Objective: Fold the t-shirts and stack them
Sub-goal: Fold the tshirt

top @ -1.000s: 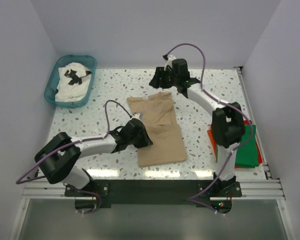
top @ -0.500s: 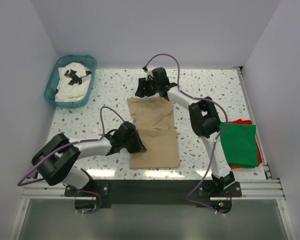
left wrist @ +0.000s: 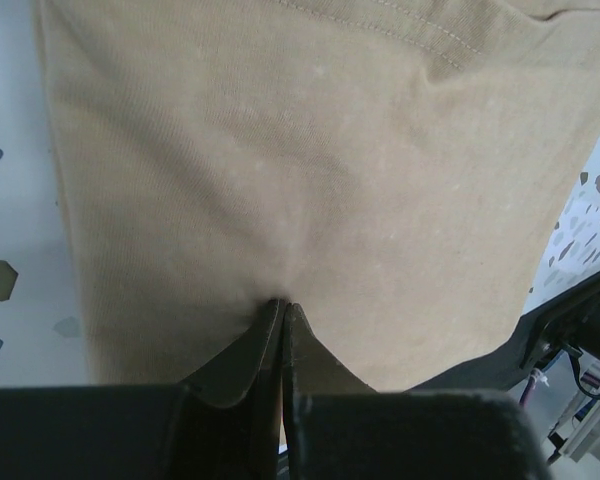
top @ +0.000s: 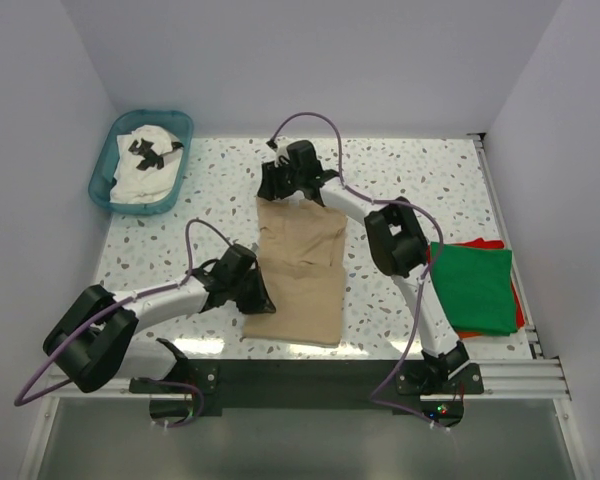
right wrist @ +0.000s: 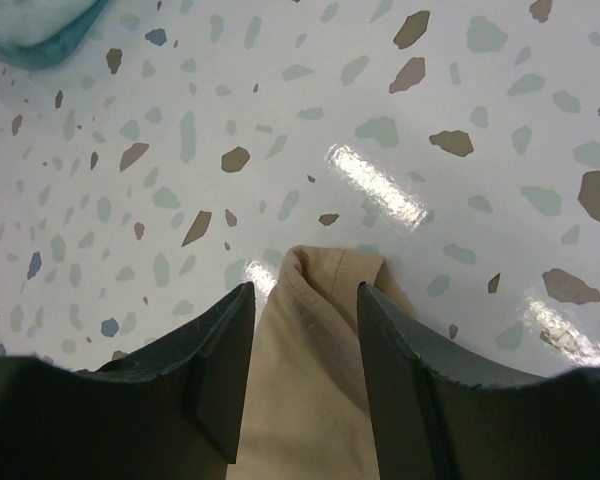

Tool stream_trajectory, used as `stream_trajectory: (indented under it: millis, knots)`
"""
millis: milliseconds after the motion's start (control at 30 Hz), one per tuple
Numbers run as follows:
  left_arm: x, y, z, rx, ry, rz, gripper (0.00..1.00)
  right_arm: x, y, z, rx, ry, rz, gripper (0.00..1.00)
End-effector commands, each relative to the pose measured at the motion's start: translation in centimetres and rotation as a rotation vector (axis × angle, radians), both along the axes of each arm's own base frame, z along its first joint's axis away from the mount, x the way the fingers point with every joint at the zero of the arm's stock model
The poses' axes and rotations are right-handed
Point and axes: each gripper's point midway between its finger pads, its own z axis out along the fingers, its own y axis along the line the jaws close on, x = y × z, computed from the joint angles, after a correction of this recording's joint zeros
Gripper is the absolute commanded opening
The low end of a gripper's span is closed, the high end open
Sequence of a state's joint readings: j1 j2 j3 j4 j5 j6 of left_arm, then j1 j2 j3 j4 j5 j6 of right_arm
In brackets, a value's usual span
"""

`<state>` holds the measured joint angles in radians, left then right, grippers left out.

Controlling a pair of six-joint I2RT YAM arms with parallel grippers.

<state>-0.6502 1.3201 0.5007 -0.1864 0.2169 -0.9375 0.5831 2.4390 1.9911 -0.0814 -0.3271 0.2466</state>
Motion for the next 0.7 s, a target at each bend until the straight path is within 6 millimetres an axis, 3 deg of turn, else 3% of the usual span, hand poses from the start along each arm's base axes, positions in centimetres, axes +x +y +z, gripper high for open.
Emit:
stream_trajectory:
  millis: [0,267,533,667]
  knots:
    - [-0.6,0.1,0.3,-0.015,0.004,-0.032,0.07,1.1,0.7,-0.4,-0.025,-0.038,-0.002,0.48]
    - [-1.1,0.2,-0.2,-0.028,0.014,-0.024,0.07,0.7,1.2,-0.7,-0.041,-0.044,-0.007,0.4]
    - [-1.8,0.6,-1.2,-0.029,0.035,-0.011,0.07,2.0,-0.3,1.1,-0.047,-0.067,-0.144,0.06]
    - [-2.4,0.6,-1.6,-0.049,0.051,-0.005,0.06,2.8,-1.4,2.1,-0.039,-0.083,-0.231,0.0]
